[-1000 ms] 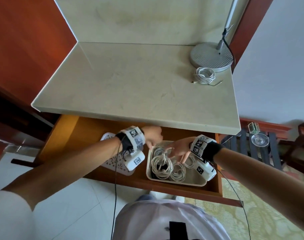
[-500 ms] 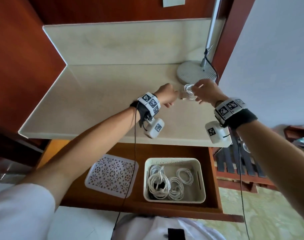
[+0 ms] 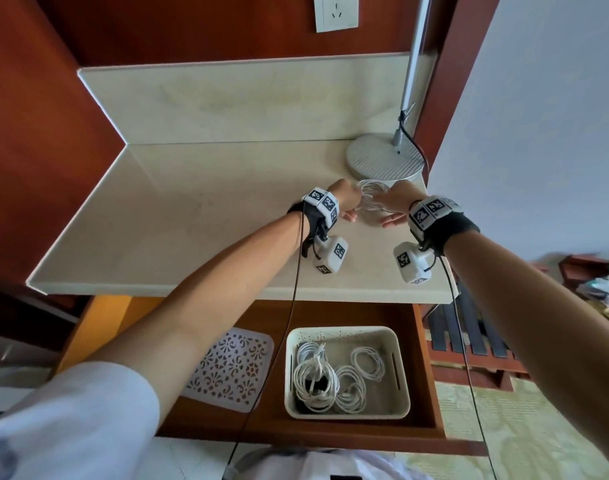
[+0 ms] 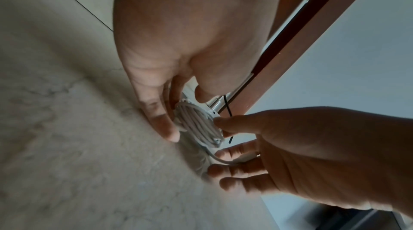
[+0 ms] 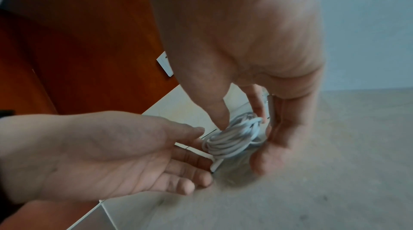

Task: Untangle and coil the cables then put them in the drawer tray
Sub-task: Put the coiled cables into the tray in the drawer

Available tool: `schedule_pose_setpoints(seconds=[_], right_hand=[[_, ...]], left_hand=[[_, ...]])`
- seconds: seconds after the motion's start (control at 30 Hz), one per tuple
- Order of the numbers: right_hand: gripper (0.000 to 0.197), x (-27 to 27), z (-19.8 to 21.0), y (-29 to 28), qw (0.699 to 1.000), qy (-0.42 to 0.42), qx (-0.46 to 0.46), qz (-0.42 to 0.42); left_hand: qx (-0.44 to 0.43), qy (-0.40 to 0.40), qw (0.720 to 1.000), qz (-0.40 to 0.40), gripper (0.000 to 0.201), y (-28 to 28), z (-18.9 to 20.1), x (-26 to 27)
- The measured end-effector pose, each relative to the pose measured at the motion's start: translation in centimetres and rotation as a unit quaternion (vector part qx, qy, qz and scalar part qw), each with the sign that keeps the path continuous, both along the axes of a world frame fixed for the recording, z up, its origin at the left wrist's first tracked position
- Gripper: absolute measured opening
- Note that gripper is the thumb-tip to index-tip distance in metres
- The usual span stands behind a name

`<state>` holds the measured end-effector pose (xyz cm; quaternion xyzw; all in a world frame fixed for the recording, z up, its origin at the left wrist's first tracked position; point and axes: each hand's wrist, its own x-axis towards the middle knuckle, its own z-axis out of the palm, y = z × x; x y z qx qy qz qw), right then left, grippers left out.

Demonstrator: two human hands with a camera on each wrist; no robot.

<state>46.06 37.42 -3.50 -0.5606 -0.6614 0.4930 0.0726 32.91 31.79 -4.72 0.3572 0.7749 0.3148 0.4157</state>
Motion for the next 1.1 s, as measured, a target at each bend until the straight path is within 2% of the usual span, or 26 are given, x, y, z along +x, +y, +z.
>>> schedule_pose_setpoints(seconds=[0.17,0.3,0.4,0.53,0.67,0.73,0.8,0.83,1.0,1.1], right_hand=[[0.028,-0.3,0.3,-1.0,1.0,0.013,-0.001,-0.015],[0.011,-0.8,0.7,-2.3,0.999,0.021,0.013,-0.02],[0.015,-1.6,0.8,-3.6,0.999,0.012,0.033,0.0],[0.017,-2.4,0.7,-5.9,0.998,0.017,0.032,0.042],[0.021,-3.3,0.9,-8.3,0.996,0.022,0.015,0.089],[0.024,-3.8,1.2,-9.5,0.994,0.036,-0.012,0.106],[0.028,-4.2,1.4,-10.8,0.99,0.05,-0.034,0.127],[0.029,-4.4,1.5,-11.4,0.988,0.056,-0.042,0.141],[0.024,-4.6,2.0,-14.4,0.978,0.048,-0.053,0.198],[0.022,-3.9,1.7,-16.2,0.969,0.021,-0.035,0.245]], left_hand=[[-0.009,0.016,1.0,0.006,0.029,-0.7,-0.3,-0.6],[-0.004,0.018,1.0,0.015,0.04,-2.0,-0.9,-1.7],[0.002,0.025,1.0,0.019,0.049,-3.9,-0.9,-2.4],[-0.018,0.022,1.0,0.014,0.043,-7.2,0.0,-3.0],[-0.029,0.004,0.999,0.038,0.048,-11.7,0.6,-3.7],[-0.002,0.008,0.998,0.061,0.057,-14.2,1.2,-3.7],[0.025,-0.009,0.997,0.072,0.077,-16.8,1.8,-3.6],[0.026,-0.023,0.997,0.072,0.079,-18.1,2.1,-3.5],[0.022,-0.126,0.99,0.065,0.039,-23.4,2.5,-3.1],[0.013,-0.152,0.986,0.071,0.023,-25.9,2.2,-2.2]])
